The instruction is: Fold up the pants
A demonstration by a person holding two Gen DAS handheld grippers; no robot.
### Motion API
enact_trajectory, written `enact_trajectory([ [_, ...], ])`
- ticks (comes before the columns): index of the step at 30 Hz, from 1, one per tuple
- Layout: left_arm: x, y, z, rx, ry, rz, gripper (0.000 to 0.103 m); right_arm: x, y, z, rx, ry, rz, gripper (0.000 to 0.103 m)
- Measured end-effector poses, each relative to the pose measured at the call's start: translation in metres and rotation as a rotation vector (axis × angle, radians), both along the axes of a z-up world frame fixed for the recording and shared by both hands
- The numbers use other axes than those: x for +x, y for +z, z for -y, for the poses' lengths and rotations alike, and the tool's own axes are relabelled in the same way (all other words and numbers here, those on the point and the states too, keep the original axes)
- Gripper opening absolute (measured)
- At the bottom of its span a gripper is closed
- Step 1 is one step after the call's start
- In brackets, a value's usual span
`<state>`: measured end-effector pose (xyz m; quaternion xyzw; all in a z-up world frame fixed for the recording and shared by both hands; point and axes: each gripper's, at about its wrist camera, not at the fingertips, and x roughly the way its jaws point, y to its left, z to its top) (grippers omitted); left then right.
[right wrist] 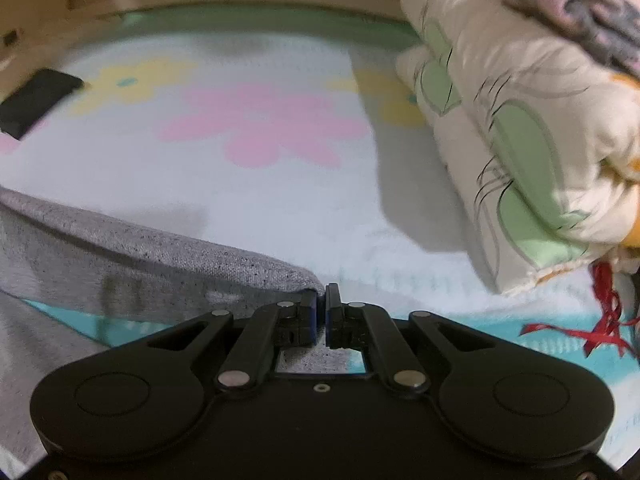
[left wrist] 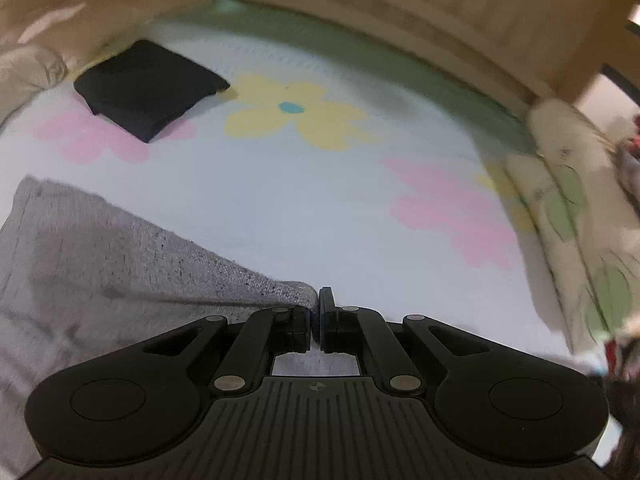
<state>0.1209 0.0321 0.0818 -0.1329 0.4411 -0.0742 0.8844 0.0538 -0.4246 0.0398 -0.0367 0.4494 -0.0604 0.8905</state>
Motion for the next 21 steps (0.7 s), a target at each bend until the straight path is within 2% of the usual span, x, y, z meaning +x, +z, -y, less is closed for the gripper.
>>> enact_trajectory([
  [4, -0.054, -0.005, 0.001, -0.012, -0.031, 0.007, 0.003, -0.027, 0.015, 0.001, -0.008, 0.047, 0.030, 0.006],
  [7, -0.082, -0.023, -0.005, 0.008, -0.038, -0.003, 0.003, -0.047, 0.016, -0.002, -0.007, 0.092, 0.006, 0.007],
  [10, -0.103, -0.052, -0.006, 0.027, -0.046, -0.063, 0.003, -0.064, 0.009, -0.012, -0.018, 0.182, -0.066, 0.007],
  [14, -0.122, -0.086, -0.011, 0.021, -0.022, -0.153, 0.003, -0.081, -0.013, -0.029, -0.046, 0.323, -0.213, 0.009],
  [16, -0.121, -0.100, -0.011, 0.038, -0.025, -0.184, 0.004, -0.086, -0.020, -0.031, -0.033, 0.351, -0.261, 0.014],
  [19, -0.117, -0.118, -0.011, 0.041, -0.021, -0.225, 0.004, -0.087, -0.016, -0.024, 0.032, 0.321, -0.266, 0.023],
  [21, -0.112, -0.126, -0.011, 0.036, -0.020, -0.240, 0.004, -0.084, -0.006, -0.008, 0.141, 0.247, -0.252, 0.037],
])
